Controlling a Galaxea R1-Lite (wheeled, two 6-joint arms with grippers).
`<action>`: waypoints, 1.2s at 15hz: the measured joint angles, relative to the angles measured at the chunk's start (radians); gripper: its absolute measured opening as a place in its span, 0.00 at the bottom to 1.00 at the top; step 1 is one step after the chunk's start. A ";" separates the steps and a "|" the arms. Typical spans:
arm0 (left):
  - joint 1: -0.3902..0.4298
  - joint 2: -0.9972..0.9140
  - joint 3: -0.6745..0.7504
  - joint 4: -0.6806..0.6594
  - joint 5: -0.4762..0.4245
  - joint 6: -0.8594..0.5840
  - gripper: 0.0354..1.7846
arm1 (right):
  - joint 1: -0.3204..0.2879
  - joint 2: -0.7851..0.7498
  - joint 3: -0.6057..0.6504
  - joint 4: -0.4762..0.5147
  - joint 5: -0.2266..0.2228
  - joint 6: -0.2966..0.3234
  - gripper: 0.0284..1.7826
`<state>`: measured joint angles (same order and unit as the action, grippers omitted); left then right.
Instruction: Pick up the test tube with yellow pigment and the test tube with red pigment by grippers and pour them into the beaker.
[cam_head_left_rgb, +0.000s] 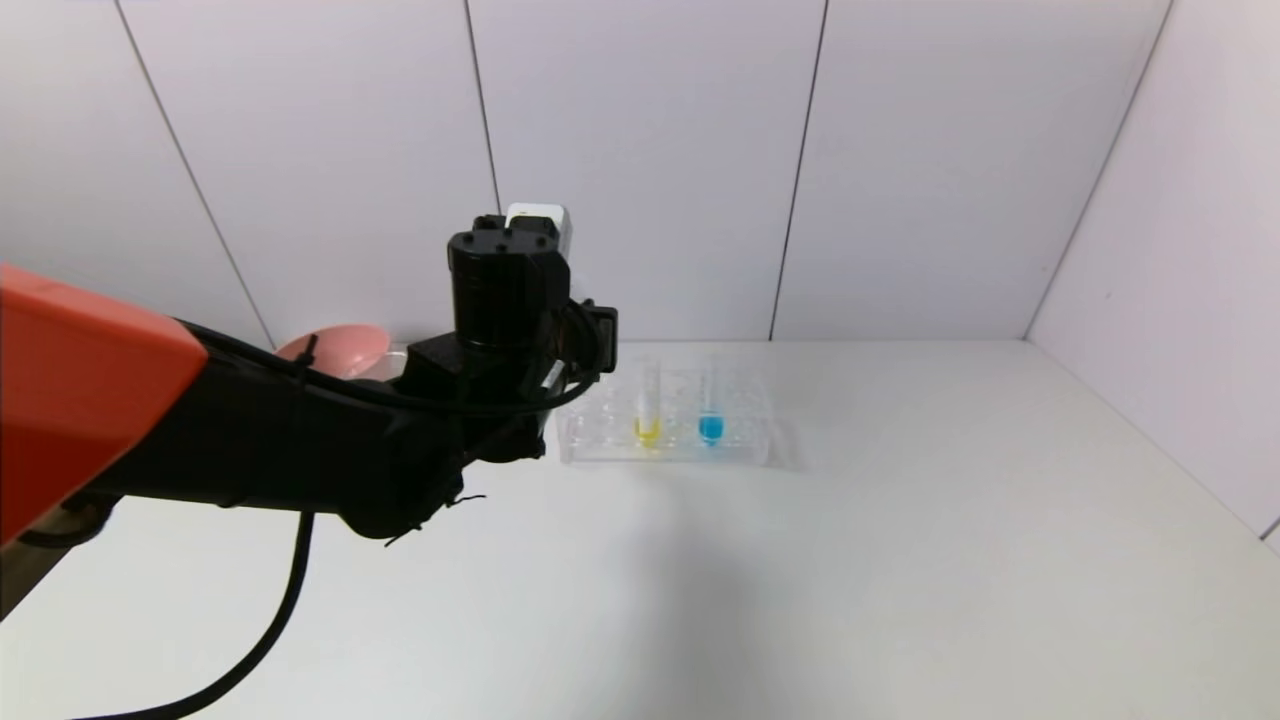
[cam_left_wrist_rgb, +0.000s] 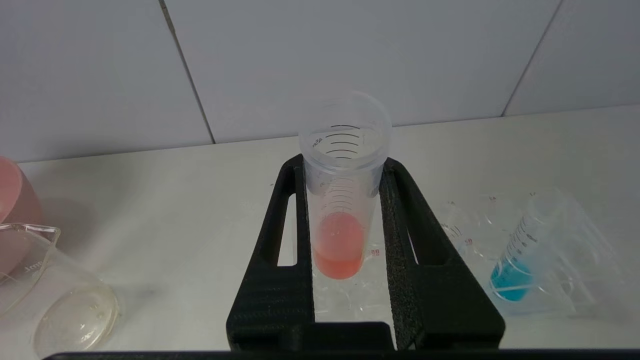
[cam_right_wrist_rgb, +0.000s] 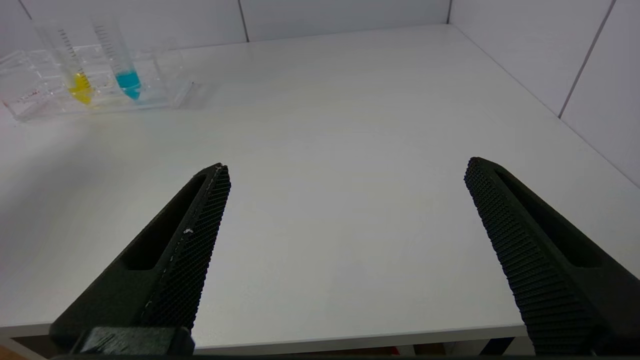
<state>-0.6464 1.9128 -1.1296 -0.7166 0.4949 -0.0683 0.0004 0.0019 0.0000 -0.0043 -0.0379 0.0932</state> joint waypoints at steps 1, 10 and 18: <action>0.021 -0.041 0.022 0.029 -0.050 0.000 0.22 | 0.000 0.000 0.000 0.000 0.000 0.000 0.96; 0.692 -0.448 0.267 0.320 -0.944 0.061 0.22 | 0.000 0.000 0.000 0.000 0.000 0.000 0.96; 1.045 -0.375 0.267 0.407 -1.354 0.385 0.22 | 0.000 0.000 0.000 0.000 0.000 0.000 0.96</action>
<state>0.3983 1.5379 -0.8630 -0.3098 -0.8596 0.3170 0.0009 0.0019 0.0000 -0.0043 -0.0374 0.0928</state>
